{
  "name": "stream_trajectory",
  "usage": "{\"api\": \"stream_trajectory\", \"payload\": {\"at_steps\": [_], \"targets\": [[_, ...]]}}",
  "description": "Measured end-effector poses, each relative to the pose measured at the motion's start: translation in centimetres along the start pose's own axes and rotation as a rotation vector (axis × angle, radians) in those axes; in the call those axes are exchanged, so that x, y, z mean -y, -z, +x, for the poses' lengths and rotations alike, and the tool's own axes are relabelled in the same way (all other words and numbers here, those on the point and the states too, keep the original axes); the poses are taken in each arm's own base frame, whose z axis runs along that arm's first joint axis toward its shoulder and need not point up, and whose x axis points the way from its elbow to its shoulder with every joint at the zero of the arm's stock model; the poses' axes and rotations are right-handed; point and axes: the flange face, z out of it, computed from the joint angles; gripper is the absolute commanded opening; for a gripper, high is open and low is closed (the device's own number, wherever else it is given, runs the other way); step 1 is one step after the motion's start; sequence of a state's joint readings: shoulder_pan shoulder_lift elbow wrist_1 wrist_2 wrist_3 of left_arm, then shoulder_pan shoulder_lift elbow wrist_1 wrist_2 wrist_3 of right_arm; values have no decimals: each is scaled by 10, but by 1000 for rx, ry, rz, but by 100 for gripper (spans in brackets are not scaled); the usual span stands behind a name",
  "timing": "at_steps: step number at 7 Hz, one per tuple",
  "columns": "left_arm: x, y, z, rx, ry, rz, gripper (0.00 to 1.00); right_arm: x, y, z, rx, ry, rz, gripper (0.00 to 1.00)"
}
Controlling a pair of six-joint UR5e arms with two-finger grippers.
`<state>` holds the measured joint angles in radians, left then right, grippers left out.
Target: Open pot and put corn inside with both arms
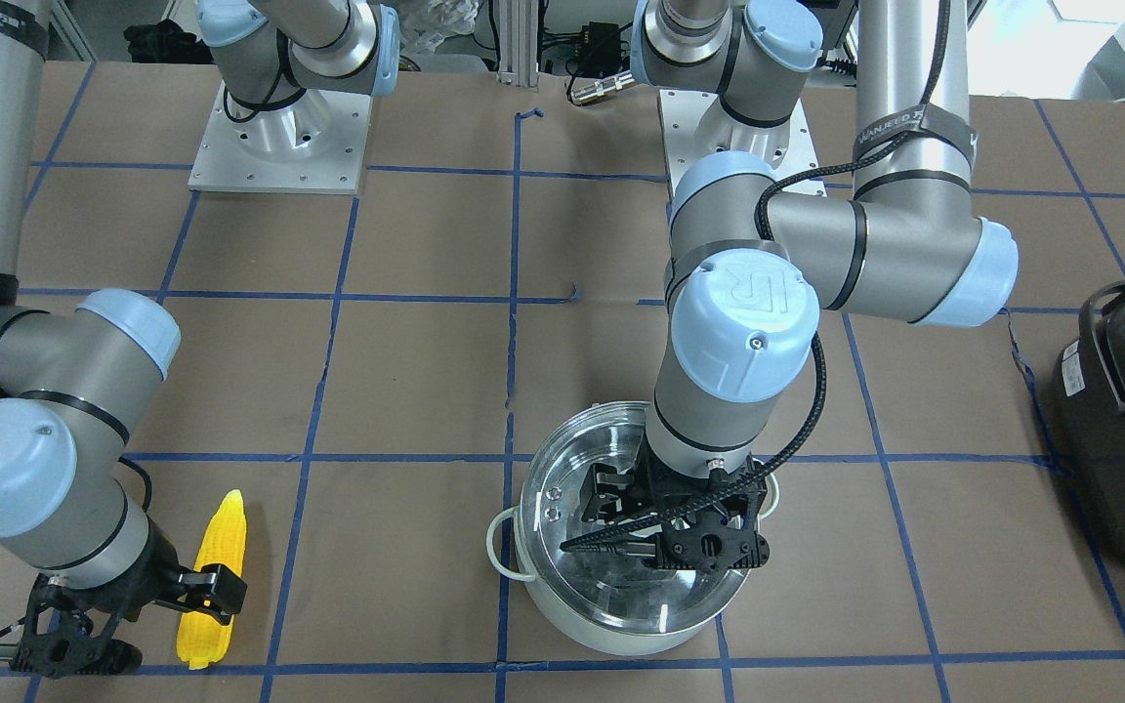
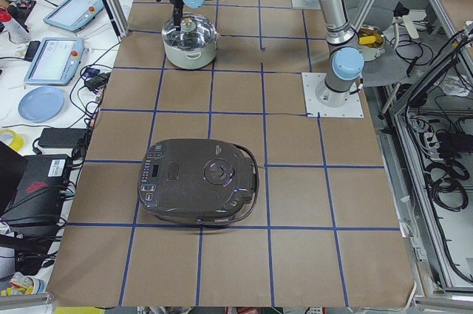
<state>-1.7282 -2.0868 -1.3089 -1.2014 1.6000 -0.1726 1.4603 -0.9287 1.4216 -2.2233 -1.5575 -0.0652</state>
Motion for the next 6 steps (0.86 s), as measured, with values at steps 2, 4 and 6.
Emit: {"api": "stream_trajectory", "payload": {"at_steps": [2, 4, 6], "targets": [[-9, -3, 2, 2, -9, -14, 26, -1, -28, 2, 4, -5, -25, 89], [-14, 1, 2, 1, -11, -15, 0, -10, -46, 3, -1, -2, -61, 58], [-11, 13, 1, -4, -11, 7, 0, -17, -50, 2, -1, 7, -84, 26]]}}
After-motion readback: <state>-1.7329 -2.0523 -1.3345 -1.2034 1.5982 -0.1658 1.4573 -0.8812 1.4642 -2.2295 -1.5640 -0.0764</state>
